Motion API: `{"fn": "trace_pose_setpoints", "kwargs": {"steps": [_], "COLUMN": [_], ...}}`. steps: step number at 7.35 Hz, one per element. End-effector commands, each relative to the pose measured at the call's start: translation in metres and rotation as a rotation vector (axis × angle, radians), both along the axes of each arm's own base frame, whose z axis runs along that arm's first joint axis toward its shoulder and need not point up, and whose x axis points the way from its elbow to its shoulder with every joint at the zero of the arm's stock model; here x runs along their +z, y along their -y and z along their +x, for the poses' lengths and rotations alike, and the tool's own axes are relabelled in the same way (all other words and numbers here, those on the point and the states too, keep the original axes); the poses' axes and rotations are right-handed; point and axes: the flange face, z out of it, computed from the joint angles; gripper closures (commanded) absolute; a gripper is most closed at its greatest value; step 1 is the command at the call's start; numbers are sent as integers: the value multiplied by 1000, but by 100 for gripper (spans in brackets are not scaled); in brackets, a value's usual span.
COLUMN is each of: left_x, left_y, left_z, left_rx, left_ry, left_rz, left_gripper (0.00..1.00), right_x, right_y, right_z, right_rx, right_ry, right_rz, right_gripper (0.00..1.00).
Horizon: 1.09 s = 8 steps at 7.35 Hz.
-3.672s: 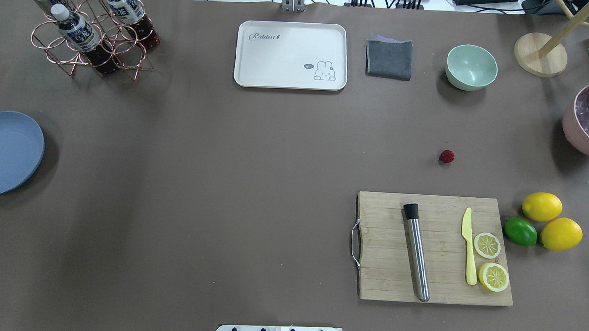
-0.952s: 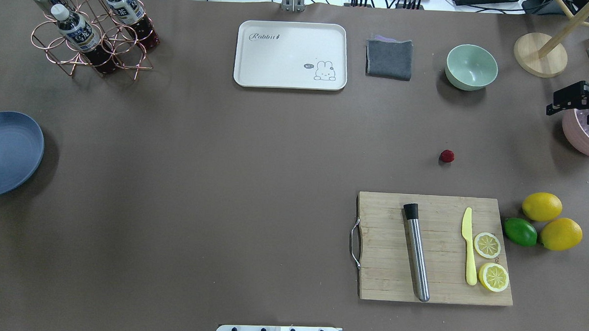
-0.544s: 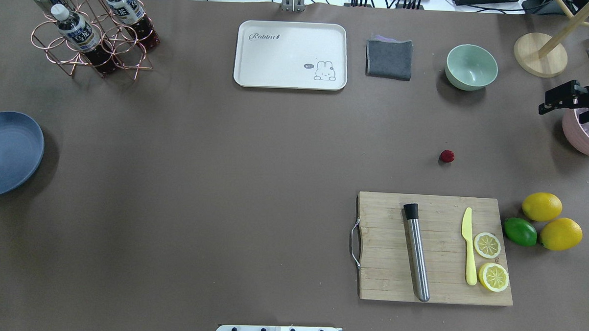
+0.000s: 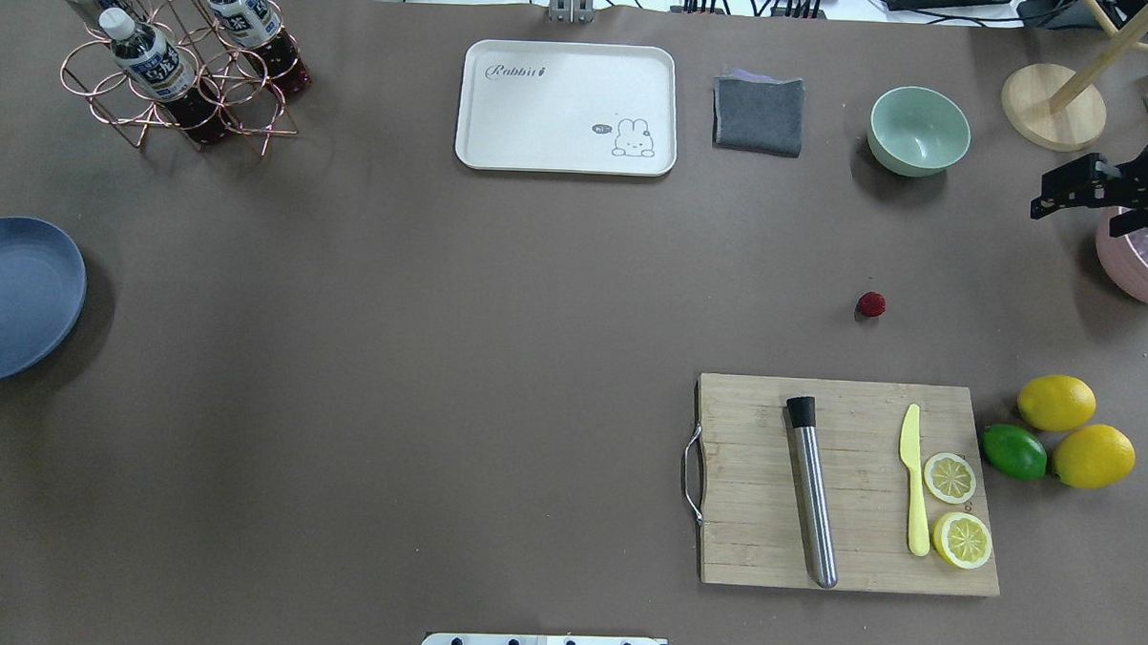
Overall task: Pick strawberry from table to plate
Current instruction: 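Move the right gripper toward the strawberry while the left gripper reaches the blue plate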
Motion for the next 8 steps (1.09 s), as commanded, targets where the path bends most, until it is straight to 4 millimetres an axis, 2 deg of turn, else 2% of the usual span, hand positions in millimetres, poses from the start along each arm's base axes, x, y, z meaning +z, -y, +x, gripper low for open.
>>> {"fn": "trace_pose_setpoints", "kwargs": {"steps": [1,2,3,5,7,8], "left_x": [-1,-10,-57,-115,-175,-213], "left_y": [0,3,25,57,85,78], "left_z": [1,3,17,32,46,79], "left_rx": [5,11,-21,2,-54,-51], "left_ry": [-7,-32,-150,-243,-289,-314], "left_rz": [-1,-5,-108,-211,-298,-331], "left_gripper": [100,100,100,100,100,100], "right_x": [-2,-4,-1,-2,-3,-1], "right_y": [-3,-2,-1,2,2,1], "right_z": [-10,-13,-14,-14,-20,-24], "right_rx": [-1,-5,-2,5,-3,-11], "right_ry": [4,5,-5,-14,-15,-17], "right_rz": [-14,-12,-12,-5,-3,-7], "right_gripper": [0,0,0,0,0,0]}}
